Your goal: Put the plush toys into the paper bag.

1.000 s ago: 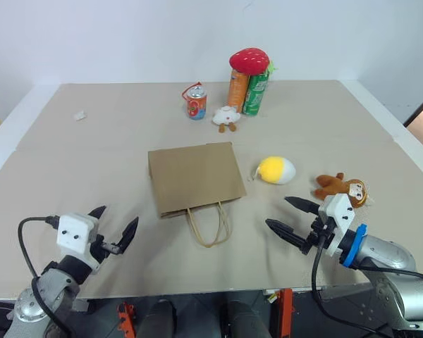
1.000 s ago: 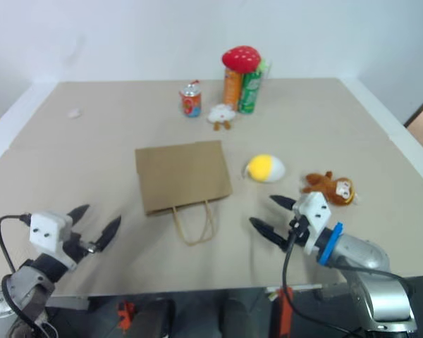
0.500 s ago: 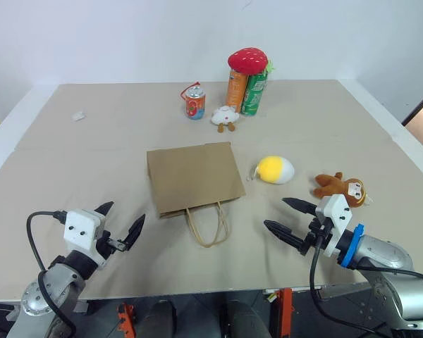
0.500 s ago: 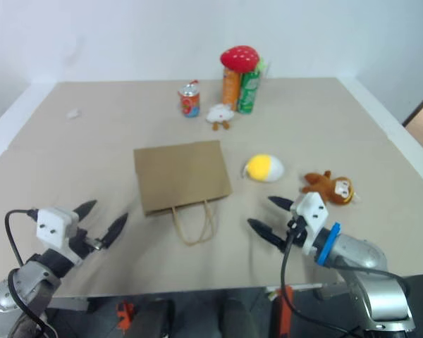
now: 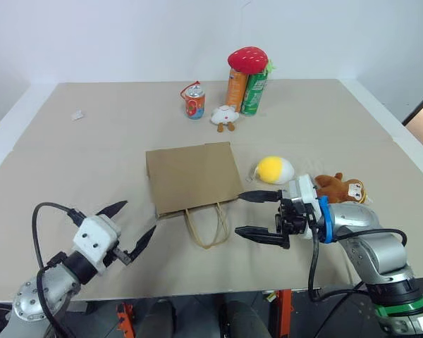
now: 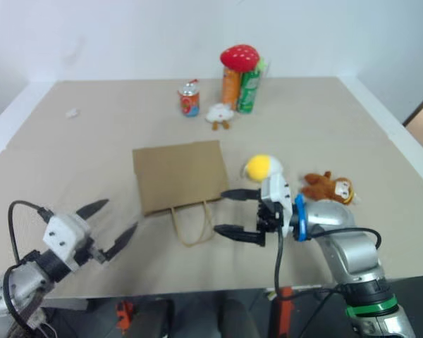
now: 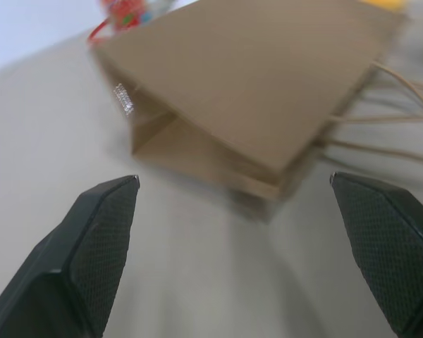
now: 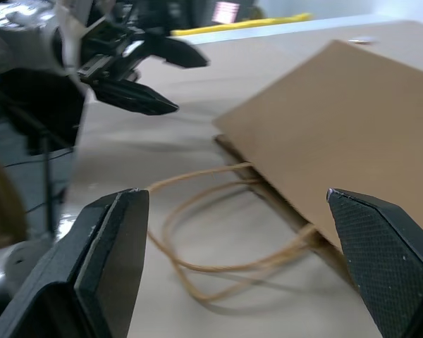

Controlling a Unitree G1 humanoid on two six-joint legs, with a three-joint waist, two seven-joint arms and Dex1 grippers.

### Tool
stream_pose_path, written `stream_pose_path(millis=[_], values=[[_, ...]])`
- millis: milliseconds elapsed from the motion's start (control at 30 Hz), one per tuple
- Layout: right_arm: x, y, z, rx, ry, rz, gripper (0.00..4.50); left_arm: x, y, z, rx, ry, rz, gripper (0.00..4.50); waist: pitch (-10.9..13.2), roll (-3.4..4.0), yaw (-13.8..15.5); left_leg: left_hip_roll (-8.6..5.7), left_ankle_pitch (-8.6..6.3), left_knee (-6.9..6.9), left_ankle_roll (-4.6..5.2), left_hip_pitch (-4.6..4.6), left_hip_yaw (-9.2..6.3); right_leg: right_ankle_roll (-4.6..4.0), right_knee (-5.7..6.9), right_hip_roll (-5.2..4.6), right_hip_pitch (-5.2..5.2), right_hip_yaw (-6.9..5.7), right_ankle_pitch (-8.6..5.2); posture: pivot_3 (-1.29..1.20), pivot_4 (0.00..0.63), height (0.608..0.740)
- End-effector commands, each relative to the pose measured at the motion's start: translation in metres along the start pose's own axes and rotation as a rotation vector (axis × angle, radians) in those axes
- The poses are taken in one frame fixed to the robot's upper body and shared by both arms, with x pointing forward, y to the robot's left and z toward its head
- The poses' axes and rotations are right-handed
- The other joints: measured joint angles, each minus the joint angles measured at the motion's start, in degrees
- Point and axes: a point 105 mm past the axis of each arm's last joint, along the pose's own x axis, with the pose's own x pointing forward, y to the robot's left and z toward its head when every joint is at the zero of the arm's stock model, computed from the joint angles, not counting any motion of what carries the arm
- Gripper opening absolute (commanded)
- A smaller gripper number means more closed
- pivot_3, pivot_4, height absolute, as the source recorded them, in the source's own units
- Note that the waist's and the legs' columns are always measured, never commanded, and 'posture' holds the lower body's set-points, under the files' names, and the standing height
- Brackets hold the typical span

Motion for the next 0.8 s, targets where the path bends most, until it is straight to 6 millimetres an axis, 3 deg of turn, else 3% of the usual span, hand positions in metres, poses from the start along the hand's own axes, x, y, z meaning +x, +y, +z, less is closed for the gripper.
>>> stream_pose_path(millis=[33,333,800], values=[[-0.002,-0.008,0.004,-0.031,-0.004,-0.03,4.36,0.01,-0.008,0.018,0.329,-0.054,-0.144,4.5,0.0,0.0,0.0,0.01,0.0,0.01,0.0,0.0,0.0,0.0,-0.01,0.0,0.0,0.0,0.0,0.0,0.15,0.74],[-0.003,-0.005,-0.002,-0.034,0.013,-0.072,4.36,0.036,-0.023,0.007,0.37,-0.112,-0.346,4.5,0.0,0.03,0.2,0.1,0.01,0.02,0.01,0.02,0.08,0.0,-0.04,0.04,-0.01,0.01,0.06,0.0,0.15,0.74],[-0.019,-0.001,-0.013,-0.043,0.041,-0.207,4.36,0.066,-0.033,0.029,0.382,-0.279,-0.521,4.5,0.0,0.09,0.1,0.46,-0.04,0.02,-0.02,0.07,0.09,0.16,-0.06,0.52,-0.02,0.1,0.31,0.0,0.15,0.74]])
